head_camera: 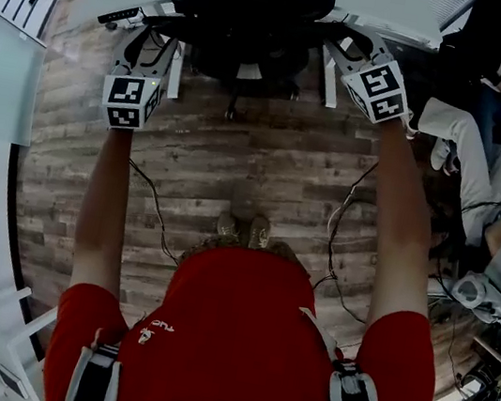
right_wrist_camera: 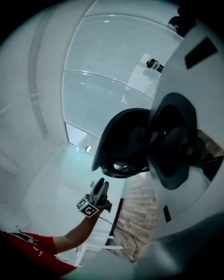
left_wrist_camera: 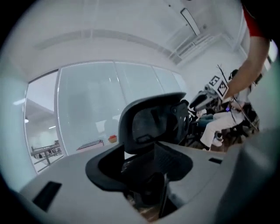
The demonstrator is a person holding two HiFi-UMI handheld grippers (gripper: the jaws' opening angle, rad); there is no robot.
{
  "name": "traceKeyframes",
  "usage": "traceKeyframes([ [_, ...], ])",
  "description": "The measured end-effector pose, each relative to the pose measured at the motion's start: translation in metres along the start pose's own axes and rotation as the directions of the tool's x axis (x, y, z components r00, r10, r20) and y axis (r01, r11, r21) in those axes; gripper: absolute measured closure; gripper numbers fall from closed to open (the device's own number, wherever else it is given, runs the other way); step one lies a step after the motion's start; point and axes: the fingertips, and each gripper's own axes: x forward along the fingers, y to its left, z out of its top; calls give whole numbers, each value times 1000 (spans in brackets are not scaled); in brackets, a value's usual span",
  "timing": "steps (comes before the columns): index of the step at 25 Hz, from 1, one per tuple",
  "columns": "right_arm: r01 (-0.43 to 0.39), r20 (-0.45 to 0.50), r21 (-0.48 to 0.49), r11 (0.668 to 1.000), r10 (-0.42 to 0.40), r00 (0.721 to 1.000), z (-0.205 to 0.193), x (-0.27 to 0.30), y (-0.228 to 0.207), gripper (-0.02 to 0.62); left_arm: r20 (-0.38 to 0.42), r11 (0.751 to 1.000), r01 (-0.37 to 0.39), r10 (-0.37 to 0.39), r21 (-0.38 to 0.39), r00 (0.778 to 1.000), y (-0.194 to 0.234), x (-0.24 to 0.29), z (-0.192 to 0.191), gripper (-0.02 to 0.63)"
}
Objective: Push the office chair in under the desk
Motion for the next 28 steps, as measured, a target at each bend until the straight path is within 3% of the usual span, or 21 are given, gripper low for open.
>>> traceKeyframes([
  [5, 46, 178, 126, 991, -68, 982, 44, -19, 29, 512, 145, 991, 40, -21, -126, 989, -35, -24, 45, 519],
  [11, 44, 326, 253, 966, -128, 937, 85, -40, 62, 560, 243, 976, 65, -12, -208, 970, -64, -48, 78, 583],
  [15, 23, 364, 284, 958, -130, 922, 96, -52, 86, 568, 290, 962, 79, 0, -260, 957, -75, -63, 88, 592],
  [28, 3, 384, 327, 945, -136, 913, 100, -55, 115, 571, 301, 950, 138, -50, -280, 952, -103, -69, 85, 597],
])
